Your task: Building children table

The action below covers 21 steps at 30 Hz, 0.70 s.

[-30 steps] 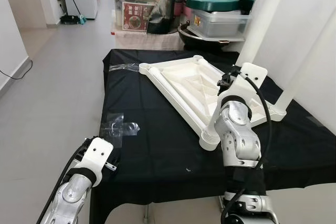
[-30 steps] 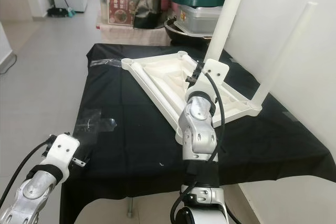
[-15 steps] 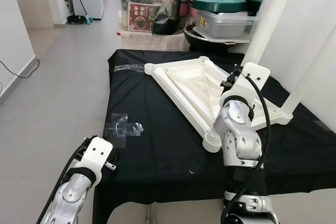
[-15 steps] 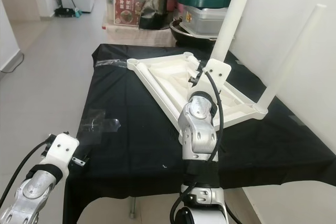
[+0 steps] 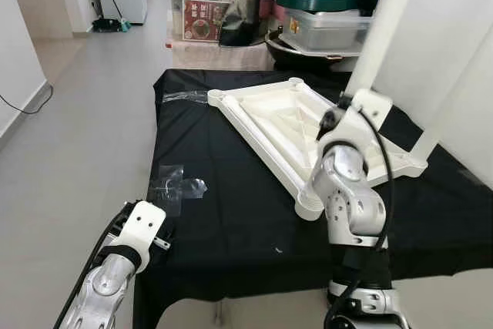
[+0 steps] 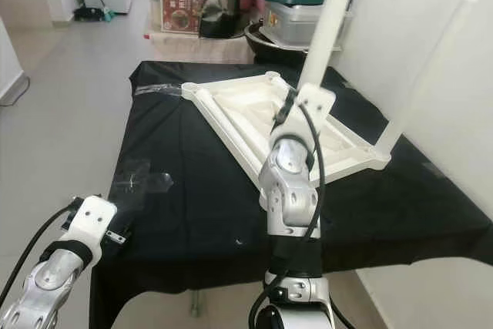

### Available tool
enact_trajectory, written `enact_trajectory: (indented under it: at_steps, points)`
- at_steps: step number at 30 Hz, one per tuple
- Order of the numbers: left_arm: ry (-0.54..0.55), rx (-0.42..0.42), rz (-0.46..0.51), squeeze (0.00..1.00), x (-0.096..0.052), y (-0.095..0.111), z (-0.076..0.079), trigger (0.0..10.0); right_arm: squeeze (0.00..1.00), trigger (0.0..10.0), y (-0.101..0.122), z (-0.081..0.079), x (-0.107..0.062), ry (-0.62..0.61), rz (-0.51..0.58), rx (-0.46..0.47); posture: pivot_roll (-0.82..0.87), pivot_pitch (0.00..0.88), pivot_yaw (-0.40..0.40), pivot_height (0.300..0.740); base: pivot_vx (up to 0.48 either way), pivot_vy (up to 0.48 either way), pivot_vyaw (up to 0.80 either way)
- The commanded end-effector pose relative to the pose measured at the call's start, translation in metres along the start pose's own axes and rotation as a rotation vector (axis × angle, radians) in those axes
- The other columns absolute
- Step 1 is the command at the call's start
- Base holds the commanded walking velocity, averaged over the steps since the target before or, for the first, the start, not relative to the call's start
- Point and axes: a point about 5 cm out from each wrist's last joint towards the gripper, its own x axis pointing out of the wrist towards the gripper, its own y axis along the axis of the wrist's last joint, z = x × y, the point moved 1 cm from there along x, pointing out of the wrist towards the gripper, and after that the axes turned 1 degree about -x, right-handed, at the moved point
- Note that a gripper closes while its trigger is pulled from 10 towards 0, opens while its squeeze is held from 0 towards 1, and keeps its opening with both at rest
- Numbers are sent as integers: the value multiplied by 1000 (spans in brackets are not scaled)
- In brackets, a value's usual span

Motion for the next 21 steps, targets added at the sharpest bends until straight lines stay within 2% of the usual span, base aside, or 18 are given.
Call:
enact_trajectory:
  at_steps: [1, 8, 12, 16, 19, 20, 21]
  points:
    - [-9, 6, 8, 0, 2, 1, 3, 10000, 1000, 10000, -19, -6, -8, 6, -80, 46, 66, 0, -33, 740, 0, 0, 0]
    - [-14, 10, 6, 0, 2, 0, 3, 10000, 1000, 10000, 2, -8, -10, 59, -8, 62, 60, 0, -28, 740, 0, 0, 0]
    - [-14, 10, 8, 0, 3, 0, 3, 10000, 1000, 10000, 17, -7, -10, 110, 21, 44, 56, 0, -25, 740, 0, 0, 0]
    - [-18, 12, 8, 0, 3, -1, 3, 10000, 1000, 10000, 38, 1, -3, 175, 67, -5, 45, 0, -19, 740, 0, 0, 0]
    - [-19, 13, 9, 0, 3, -1, 3, 10000, 1000, 10000, 44, 3, -1, 194, 77, -22, 45, 0, -19, 740, 0, 0, 0]
    - [-21, 13, 10, 0, 3, -1, 3, 10000, 0, 10000, 53, 5, 1, 229, 99, -39, 44, 0, -18, 740, 0, 0, 0]
    - [-21, 13, 10, 0, 3, -1, 3, 10000, 0, 10000, 53, 5, 1, 229, 99, -39, 44, 0, -18, 740, 0, 0, 0]
